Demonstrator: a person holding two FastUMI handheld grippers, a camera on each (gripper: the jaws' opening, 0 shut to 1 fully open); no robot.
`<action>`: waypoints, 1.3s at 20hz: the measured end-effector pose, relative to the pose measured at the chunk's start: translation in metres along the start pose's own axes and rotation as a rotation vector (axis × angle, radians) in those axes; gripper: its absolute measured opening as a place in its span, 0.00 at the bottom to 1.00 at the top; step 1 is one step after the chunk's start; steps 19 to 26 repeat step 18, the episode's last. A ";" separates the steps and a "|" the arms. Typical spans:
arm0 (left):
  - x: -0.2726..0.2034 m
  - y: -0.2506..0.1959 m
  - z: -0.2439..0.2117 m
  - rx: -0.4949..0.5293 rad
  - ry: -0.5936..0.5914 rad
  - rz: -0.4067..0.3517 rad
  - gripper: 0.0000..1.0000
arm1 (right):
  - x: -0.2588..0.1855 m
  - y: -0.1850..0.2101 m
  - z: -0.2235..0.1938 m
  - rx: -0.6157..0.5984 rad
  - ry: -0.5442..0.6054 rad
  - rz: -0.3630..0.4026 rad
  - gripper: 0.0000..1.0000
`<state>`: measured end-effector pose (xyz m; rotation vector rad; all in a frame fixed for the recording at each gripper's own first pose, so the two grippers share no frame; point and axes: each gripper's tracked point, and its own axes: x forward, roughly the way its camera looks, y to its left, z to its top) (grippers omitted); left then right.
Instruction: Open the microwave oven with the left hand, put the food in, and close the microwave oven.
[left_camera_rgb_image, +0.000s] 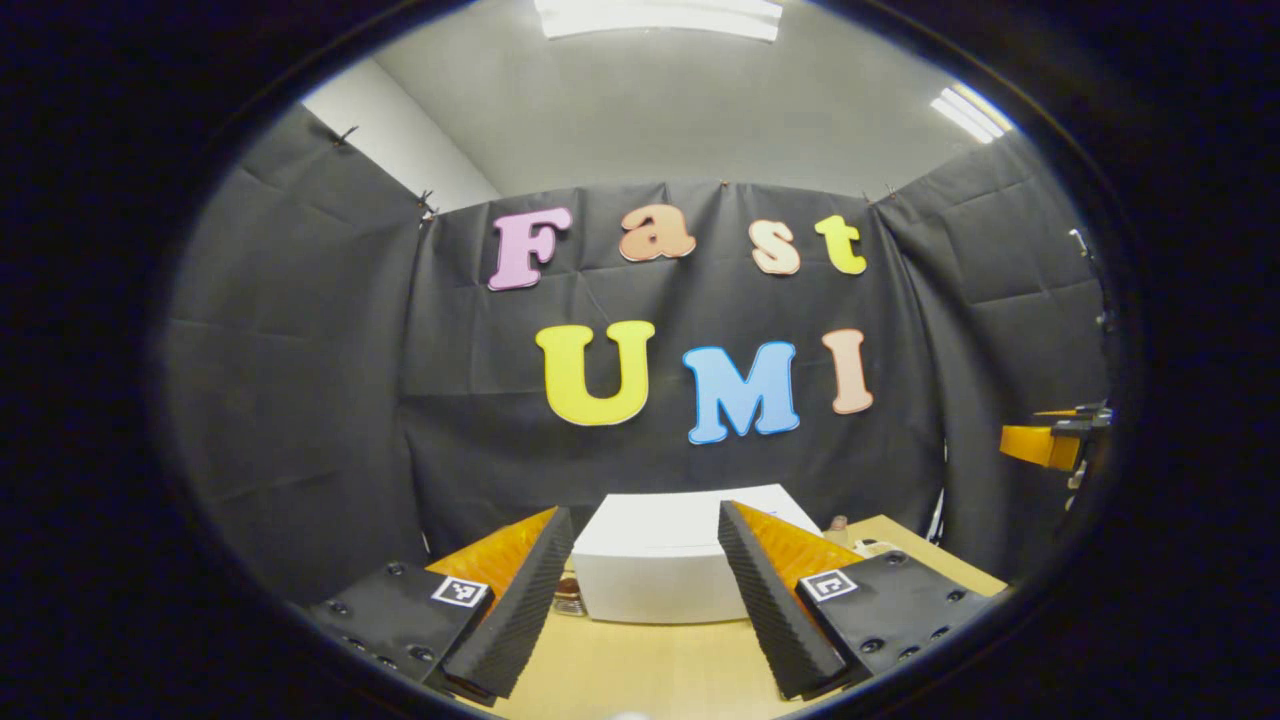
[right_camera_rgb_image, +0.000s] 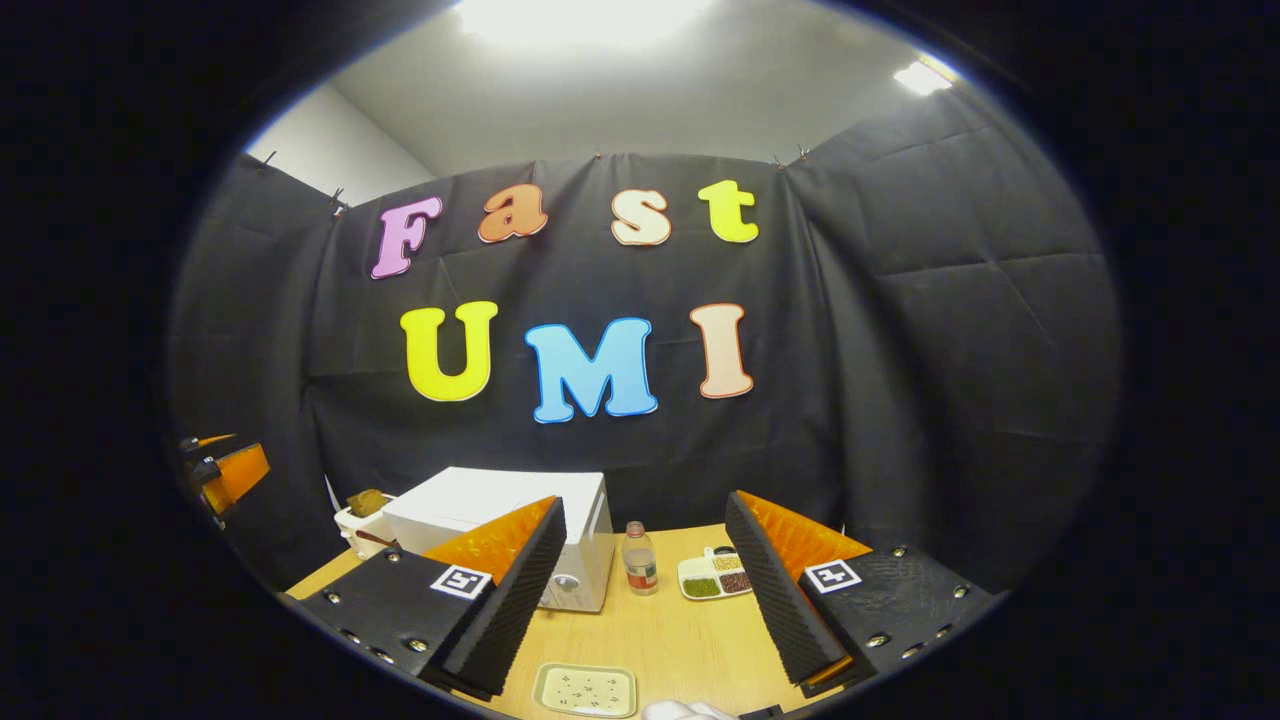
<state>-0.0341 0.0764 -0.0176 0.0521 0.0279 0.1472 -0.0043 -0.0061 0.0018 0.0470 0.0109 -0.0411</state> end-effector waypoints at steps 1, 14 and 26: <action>-0.002 -0.002 -0.003 -0.009 0.003 -0.009 1.00 | -0.002 0.002 -0.002 -0.004 0.004 0.003 0.98; -0.012 0.011 -0.006 -0.041 -0.006 -0.021 0.97 | -0.021 0.010 -0.001 -0.013 -0.005 0.009 0.98; -0.013 0.008 -0.005 -0.042 -0.007 -0.031 0.99 | -0.025 0.015 -0.001 -0.022 -0.006 0.023 0.98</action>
